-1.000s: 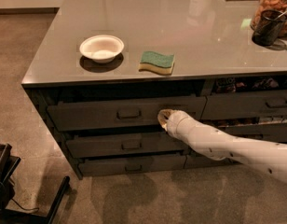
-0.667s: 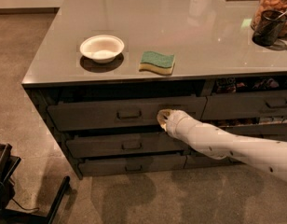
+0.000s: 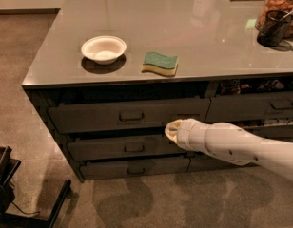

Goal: Close top drawer

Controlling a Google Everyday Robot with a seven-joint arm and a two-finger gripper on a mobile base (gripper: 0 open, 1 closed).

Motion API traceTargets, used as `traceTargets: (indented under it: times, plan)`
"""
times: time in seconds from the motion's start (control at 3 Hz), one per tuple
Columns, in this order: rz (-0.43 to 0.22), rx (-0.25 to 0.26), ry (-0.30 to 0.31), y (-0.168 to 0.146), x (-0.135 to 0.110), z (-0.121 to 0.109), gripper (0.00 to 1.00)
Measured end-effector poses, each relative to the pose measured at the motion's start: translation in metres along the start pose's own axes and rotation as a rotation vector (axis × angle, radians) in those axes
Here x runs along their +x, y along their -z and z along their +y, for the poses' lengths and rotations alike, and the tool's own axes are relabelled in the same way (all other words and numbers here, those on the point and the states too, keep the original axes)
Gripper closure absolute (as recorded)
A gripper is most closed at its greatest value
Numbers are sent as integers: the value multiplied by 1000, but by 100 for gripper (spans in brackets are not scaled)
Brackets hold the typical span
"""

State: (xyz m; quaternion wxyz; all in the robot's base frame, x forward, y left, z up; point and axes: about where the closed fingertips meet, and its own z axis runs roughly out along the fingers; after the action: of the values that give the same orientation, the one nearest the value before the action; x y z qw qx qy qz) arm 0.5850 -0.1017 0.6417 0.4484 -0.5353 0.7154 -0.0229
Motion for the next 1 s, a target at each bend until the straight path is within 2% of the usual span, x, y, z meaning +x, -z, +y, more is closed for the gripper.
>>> traceTargets:
  times: [0.33, 0.67, 1.0]
  plan:
    - [30, -109, -66, 35, 0, 16, 100]
    - [65, -145, -69, 75, -2, -15, 100]
    - [80, -213, -80, 84, 6, 0, 81]
